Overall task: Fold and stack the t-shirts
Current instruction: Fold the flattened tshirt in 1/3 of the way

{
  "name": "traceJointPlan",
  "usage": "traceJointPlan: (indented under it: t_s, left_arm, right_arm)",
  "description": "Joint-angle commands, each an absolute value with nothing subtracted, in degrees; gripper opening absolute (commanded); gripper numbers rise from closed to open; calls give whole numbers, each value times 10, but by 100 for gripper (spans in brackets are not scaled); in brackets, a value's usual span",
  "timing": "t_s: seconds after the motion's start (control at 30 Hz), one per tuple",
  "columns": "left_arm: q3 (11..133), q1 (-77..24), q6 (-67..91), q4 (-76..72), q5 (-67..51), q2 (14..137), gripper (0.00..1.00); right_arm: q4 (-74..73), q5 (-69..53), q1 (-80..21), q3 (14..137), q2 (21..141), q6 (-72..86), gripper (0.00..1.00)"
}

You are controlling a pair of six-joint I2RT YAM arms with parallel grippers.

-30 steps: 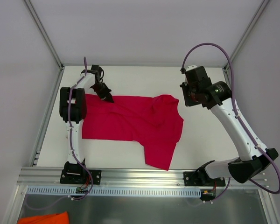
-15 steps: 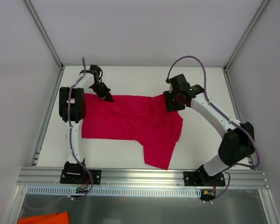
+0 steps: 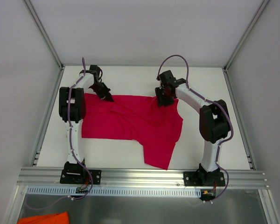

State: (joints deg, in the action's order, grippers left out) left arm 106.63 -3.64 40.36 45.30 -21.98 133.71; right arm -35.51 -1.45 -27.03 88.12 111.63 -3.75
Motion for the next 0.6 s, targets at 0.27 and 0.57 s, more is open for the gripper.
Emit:
traceJointPlan:
  t_s: [0.27,0.57]
  left_arm:
    - [1091,-31,410,462,-199,1356,0]
    - [1090,-31,403,471,-192,1354,0]
  right_arm:
    - [-370,59,-243,934,1142,-72,44]
    - [-378,69,-211,953,1164,-83,44]
